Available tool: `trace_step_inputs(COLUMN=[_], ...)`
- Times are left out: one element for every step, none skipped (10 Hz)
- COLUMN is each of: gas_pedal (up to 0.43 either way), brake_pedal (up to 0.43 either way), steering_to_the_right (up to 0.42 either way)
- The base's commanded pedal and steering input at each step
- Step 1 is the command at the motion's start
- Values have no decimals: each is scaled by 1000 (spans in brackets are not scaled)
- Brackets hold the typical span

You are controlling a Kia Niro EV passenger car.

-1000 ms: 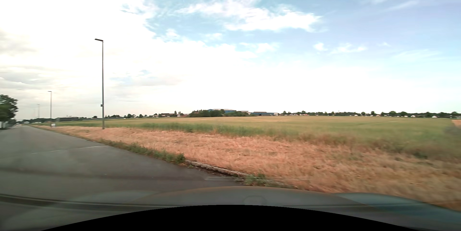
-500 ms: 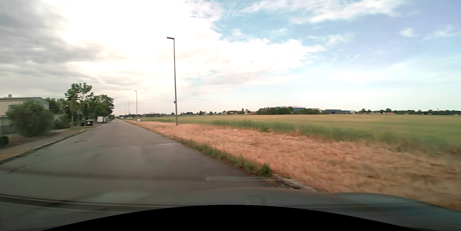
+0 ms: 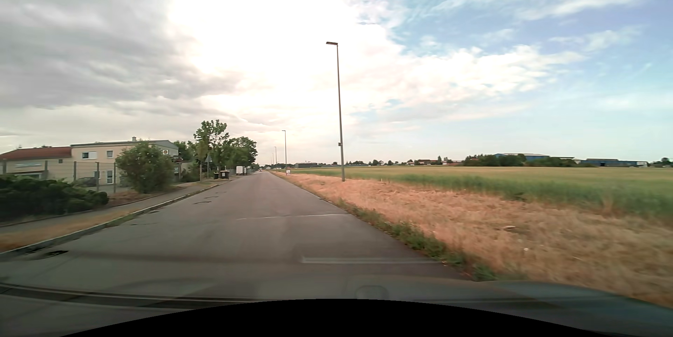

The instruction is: Follow the waypoints while adhering to traffic rules and regulations

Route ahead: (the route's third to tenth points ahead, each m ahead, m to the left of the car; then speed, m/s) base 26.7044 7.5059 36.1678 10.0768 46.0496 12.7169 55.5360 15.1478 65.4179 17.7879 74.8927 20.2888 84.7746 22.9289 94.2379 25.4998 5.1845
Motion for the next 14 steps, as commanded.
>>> trace_step_inputs(gas_pedal=[248, 248, 248, 248, 248, 248, 248, 248, 248, 248, 248, 248, 248, 248], brake_pedal=[0, 0, 0, 0, 0, 0, 0, 0, 0, 0, 0, 0, 0, 0], steering_to_the_right=[-265, -206, -162, -115, -81, -57, -39, -29, -26, -28, -31, -35, -40, -44])
